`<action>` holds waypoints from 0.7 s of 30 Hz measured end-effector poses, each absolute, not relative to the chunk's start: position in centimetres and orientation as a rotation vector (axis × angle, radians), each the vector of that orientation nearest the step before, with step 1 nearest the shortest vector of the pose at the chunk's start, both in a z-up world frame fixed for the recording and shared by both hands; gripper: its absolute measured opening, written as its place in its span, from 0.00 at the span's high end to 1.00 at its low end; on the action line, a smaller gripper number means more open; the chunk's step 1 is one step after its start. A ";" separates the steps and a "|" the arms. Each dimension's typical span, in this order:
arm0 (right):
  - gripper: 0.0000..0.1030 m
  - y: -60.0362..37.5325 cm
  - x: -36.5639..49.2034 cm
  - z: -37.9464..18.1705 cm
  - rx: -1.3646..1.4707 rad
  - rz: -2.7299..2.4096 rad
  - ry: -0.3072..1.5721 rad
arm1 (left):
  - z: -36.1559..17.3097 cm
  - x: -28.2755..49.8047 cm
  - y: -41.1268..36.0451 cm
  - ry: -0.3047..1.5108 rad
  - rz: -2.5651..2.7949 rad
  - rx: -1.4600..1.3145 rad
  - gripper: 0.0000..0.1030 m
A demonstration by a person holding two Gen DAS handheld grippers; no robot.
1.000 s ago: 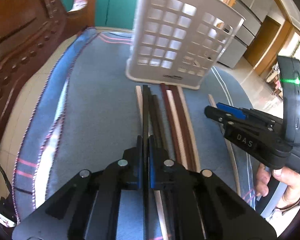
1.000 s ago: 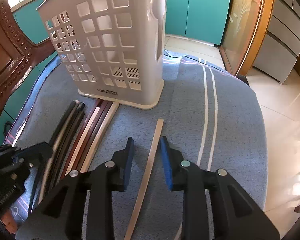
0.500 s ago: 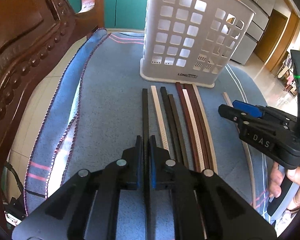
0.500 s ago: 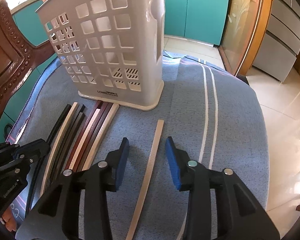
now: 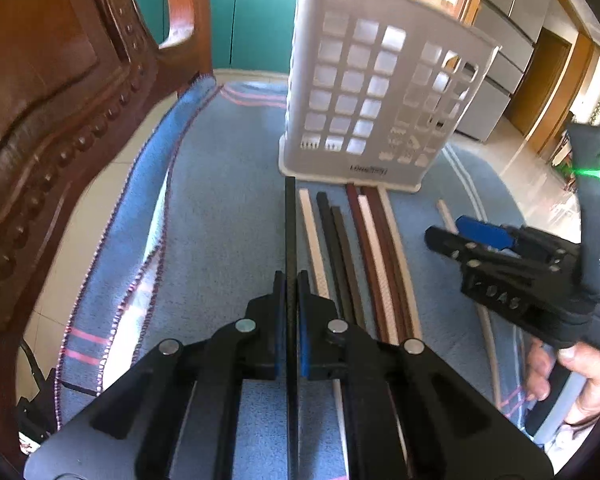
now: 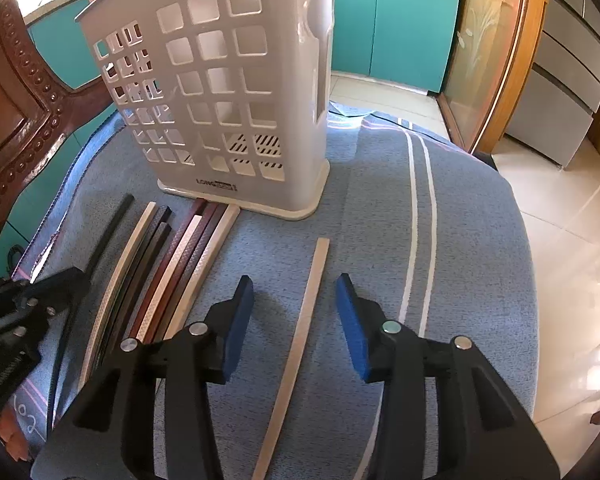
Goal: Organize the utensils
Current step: 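Close the right tool on the light wooden chopstick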
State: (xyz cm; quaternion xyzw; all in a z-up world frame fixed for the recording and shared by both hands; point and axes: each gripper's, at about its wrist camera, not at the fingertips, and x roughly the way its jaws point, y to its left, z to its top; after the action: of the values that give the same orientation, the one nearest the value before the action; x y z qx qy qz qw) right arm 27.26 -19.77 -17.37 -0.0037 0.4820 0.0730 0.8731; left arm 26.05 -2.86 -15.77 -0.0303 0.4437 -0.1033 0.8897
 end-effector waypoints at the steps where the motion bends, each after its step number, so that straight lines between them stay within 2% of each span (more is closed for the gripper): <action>1: 0.58 -19.8 27.2 -17.3 -0.008 0.152 1.007 | -15.5 25.9 -2.8 0.914 -0.219 -0.067 0.93; 21: 0.53 -19.4 26.9 -17.4 -0.016 0.153 1.005 | -17.2 27.0 -2.1 0.970 -0.140 -0.011 0.93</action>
State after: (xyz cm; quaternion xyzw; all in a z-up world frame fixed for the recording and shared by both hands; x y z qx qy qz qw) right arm 26.92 -19.43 -17.36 -0.0078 0.4813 0.0734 0.8734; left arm 27.03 -2.14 -17.19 -0.0052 0.4660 -0.0674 0.8822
